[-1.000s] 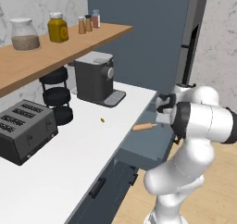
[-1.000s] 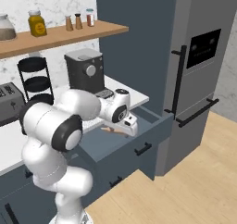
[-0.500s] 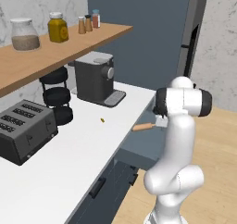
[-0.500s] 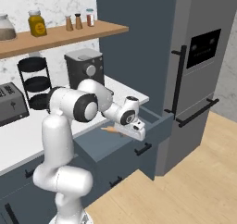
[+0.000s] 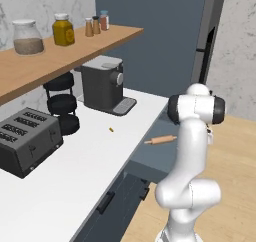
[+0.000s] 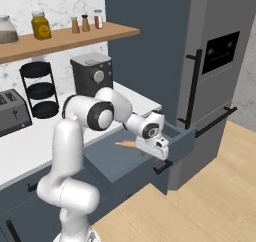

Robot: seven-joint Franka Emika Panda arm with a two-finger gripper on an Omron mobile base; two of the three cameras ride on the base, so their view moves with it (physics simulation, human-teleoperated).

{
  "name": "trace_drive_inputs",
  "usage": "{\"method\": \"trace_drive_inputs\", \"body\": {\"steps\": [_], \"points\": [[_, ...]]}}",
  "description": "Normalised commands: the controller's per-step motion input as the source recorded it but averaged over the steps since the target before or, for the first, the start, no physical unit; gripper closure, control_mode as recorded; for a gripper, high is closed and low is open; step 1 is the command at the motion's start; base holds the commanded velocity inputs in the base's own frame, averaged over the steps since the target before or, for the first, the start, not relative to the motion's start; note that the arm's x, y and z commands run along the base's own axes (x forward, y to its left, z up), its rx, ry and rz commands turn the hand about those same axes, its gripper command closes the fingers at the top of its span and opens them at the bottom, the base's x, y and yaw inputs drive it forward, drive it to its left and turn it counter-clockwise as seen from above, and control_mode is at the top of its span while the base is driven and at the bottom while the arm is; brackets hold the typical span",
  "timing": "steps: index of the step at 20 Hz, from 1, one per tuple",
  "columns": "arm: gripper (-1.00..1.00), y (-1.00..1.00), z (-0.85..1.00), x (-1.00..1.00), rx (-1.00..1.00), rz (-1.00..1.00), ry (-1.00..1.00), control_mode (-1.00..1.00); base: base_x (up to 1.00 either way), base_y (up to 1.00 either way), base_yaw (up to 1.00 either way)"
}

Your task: Pick the rolling pin from the drawer and place it on the counter.

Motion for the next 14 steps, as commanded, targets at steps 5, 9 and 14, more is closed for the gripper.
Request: {"method": "trace_drive_inputs", "body": {"steps": [5,9,14], "points": [[-1.0,-1.0,0.04,-1.0,0.02,-0.01,0.06,-1.0,0.0,0.0,0.0],[-1.0,-0.56,0.91,-0.91,0.11,0.0,-0.27,-1.0,0.0,0.0,0.0],[-1.0,0.16,1.0,-0.29,0.12,0.0,-0.45,-1.0,0.0,0.0,0.0]]}}
